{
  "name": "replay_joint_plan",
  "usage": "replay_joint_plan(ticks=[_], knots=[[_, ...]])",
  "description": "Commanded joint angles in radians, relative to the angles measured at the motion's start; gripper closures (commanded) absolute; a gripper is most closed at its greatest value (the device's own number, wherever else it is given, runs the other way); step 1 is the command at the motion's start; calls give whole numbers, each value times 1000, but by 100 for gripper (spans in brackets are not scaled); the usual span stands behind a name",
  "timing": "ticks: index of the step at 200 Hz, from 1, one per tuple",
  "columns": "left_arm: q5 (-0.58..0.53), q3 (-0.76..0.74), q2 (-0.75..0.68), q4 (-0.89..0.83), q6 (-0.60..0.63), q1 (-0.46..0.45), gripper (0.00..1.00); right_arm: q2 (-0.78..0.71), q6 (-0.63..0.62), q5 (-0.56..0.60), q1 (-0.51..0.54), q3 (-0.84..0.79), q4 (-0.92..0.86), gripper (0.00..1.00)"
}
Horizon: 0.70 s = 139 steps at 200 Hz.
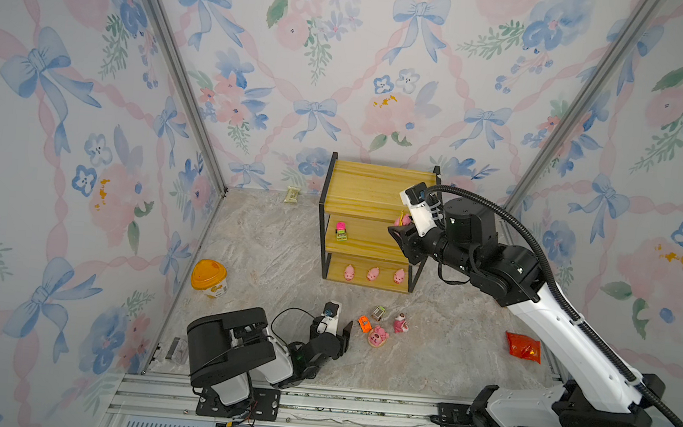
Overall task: Place and organize the plastic toys onto the shelf
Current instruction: 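Lift the pink doll with the right gripper and carry it up toward the top shelf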
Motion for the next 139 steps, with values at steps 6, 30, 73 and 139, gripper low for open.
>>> replay_joint_plan(ticks=[6,30,73,139], knots=[[-2,-16,-26,-19,28,14,33,28,-62,20,-14,40,86,64],[2,-18,-38,-21,41,25,33,64,-65,8,-38,64,115,64],[15,-28,-65,-24,58,55,33,135,-73,6,-70,107,172,64],[30,-33,-79,-26,70,94,33,236,13,74,-152,212,171,64]])
